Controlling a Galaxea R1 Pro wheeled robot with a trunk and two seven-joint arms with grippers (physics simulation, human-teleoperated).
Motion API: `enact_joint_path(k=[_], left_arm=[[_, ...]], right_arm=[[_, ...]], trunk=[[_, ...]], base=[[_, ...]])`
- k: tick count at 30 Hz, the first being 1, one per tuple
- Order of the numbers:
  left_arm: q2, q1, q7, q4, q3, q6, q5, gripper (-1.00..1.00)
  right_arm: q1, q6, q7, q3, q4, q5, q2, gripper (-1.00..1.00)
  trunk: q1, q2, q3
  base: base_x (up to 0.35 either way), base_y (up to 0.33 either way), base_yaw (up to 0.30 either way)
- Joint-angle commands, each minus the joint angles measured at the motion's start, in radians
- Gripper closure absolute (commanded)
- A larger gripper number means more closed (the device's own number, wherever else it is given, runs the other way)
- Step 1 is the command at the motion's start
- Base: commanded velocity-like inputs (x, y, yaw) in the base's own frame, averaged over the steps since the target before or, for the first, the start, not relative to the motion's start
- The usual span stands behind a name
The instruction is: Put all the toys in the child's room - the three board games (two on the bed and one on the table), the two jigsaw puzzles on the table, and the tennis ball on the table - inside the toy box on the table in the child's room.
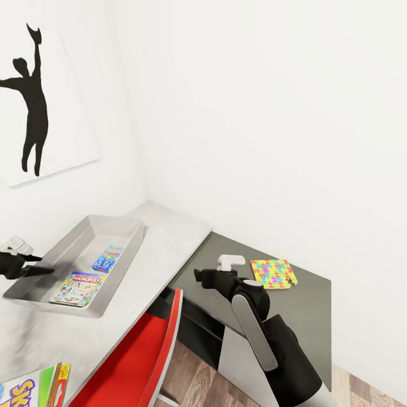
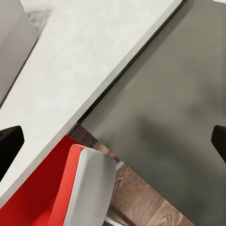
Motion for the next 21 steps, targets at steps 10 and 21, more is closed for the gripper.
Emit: enact_joint_path(k=[10, 21], left_arm=[[-0.004, 0.000, -0.120, -0.001, 0.131, 0.125, -0.004, -1.00], [-0.012, 0.000, -0.177, 0.005, 0.266, 0.188, 0.004, -1.00]], right_arm=[[-0.001, 0.002, -0.010, 0.001, -0.001, -0.010, 0.000, -1.00], [-0.001, 0.002, -0.010, 0.000, -0.001, -0.010, 0.000, -1.00]], trunk=[[0.000, -0.001, 0.012], [0.000, -0.001, 0.030]], base=[[0.000, 0.000, 0.000], [0.000, 0.000, 0.000]])
